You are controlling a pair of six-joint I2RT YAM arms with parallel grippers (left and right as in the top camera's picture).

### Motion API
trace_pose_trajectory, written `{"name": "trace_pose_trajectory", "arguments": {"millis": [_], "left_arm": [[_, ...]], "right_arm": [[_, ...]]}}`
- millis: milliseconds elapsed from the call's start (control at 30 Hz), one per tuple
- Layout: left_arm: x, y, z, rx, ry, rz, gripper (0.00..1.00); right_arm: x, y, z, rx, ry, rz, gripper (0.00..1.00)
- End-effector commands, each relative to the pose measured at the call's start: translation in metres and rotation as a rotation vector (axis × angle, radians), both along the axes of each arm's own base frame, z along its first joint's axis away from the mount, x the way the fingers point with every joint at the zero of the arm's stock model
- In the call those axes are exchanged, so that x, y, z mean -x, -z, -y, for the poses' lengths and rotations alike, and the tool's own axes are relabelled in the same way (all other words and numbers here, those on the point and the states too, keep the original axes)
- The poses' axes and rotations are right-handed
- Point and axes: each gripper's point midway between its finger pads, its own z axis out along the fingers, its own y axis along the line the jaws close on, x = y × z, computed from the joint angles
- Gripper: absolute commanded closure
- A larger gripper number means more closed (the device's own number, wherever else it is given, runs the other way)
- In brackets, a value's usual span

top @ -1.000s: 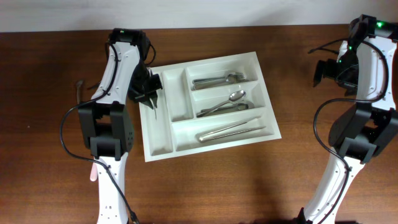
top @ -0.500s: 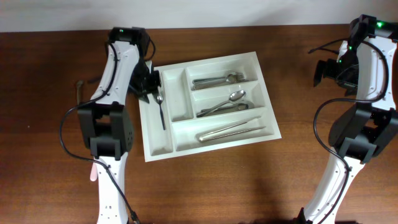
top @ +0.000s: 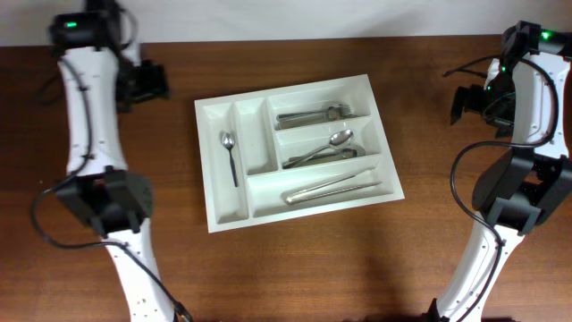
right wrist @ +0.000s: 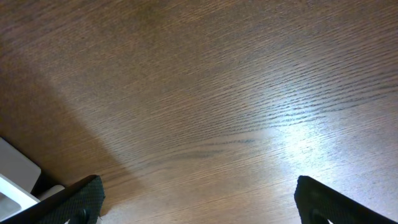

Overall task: Pack container
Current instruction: 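Open the left gripper and lift it out of the tray, then lower the left gripper onto the second spoon and close it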

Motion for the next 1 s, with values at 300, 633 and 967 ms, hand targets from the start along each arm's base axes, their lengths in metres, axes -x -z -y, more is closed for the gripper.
{"name": "trace_pose_trajectory", "arguments": {"millis": [300, 633, 967], "left_arm": [[0.017, -0.005, -0.108, -0.159, -0.072, 0.015, 0.05], [-0.002, 0.050, -0.114, -0.126, 0.034, -0.031, 0.05], [-0.001, 0.111, -0.117, -0.085, 0.041, -0.137, 0.06]], "right_arm": [[-0.001, -0.001, -0.003, -0.007, -0.012, 0.004, 0.01], [-0.001, -0.001, -0.003, -0.007, -0.012, 0.005, 0.01], [-0.001, -0.001, -0.003, -0.007, -0.012, 0.005, 0.01]]}}
